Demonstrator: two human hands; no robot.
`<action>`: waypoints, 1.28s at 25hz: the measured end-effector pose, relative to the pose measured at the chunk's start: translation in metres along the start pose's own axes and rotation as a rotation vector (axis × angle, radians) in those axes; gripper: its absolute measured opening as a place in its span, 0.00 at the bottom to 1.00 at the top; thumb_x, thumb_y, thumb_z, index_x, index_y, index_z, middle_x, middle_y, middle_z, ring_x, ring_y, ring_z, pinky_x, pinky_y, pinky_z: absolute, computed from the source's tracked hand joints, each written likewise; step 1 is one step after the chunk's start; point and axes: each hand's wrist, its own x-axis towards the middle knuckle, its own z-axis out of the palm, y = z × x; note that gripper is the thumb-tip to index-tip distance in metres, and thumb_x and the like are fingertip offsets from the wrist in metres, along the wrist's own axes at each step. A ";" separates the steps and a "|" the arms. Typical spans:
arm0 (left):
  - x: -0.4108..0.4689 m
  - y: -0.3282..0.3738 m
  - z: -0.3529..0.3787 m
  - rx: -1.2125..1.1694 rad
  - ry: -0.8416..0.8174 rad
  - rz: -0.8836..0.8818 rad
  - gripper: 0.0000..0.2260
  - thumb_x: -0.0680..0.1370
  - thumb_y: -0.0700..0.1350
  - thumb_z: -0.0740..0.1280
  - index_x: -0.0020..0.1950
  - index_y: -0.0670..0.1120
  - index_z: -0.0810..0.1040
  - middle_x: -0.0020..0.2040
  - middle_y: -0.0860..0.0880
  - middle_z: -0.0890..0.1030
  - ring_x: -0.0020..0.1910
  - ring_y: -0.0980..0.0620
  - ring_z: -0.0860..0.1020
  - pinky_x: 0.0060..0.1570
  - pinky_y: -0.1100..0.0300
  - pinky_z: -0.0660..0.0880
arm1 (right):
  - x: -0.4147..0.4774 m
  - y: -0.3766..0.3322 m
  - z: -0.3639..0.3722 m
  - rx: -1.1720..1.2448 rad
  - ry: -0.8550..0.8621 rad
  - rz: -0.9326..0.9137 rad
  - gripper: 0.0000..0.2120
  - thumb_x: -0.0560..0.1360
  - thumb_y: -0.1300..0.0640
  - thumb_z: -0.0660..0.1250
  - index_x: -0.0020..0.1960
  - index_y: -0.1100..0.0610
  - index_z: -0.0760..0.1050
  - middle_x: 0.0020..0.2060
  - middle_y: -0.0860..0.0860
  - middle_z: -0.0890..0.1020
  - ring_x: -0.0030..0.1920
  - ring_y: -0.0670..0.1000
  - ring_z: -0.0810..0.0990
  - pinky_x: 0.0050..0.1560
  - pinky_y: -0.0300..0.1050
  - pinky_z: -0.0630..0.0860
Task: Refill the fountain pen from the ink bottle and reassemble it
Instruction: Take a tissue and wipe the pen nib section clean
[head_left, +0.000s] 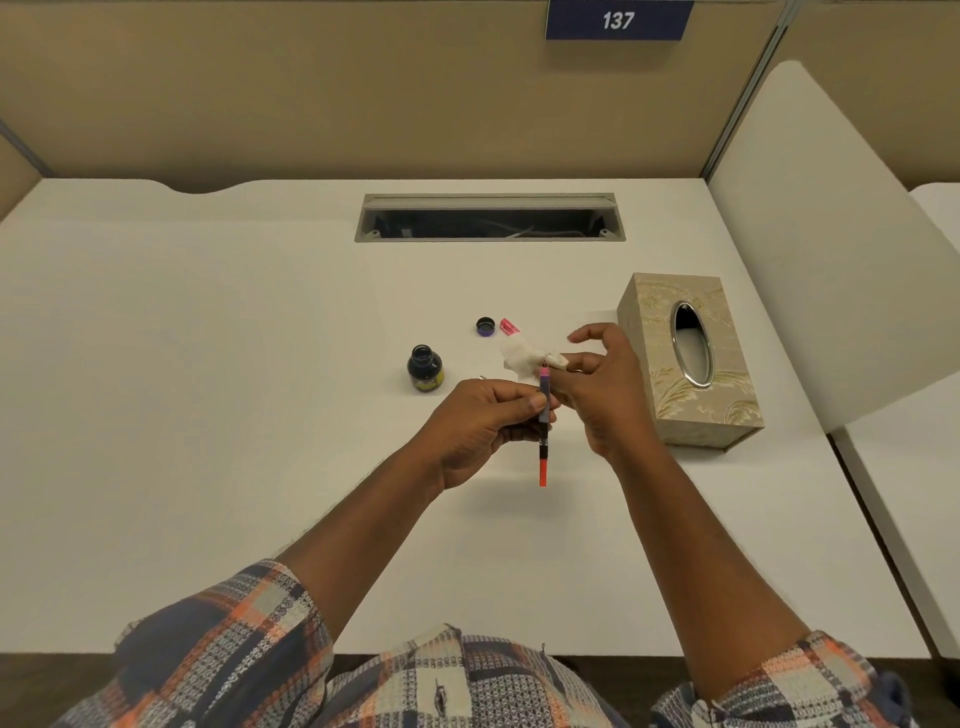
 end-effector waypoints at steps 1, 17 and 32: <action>0.000 -0.001 0.000 0.001 0.000 0.000 0.07 0.77 0.37 0.64 0.47 0.39 0.82 0.41 0.44 0.82 0.41 0.50 0.81 0.46 0.58 0.80 | 0.000 -0.001 0.001 0.012 -0.017 -0.005 0.15 0.67 0.68 0.75 0.49 0.57 0.75 0.40 0.59 0.85 0.39 0.57 0.84 0.35 0.45 0.78; 0.005 -0.001 -0.005 -0.039 0.082 -0.006 0.08 0.78 0.36 0.63 0.44 0.38 0.80 0.38 0.45 0.80 0.38 0.51 0.79 0.42 0.61 0.79 | -0.001 -0.005 -0.003 0.381 -0.306 0.198 0.12 0.79 0.57 0.64 0.54 0.66 0.76 0.49 0.62 0.84 0.48 0.57 0.85 0.48 0.49 0.81; 0.002 0.006 -0.004 -0.022 0.023 -0.184 0.08 0.77 0.36 0.63 0.41 0.38 0.81 0.35 0.47 0.82 0.37 0.49 0.81 0.45 0.56 0.80 | 0.008 0.004 -0.014 0.504 -0.472 0.395 0.19 0.68 0.63 0.68 0.59 0.60 0.77 0.49 0.57 0.84 0.48 0.54 0.83 0.50 0.48 0.80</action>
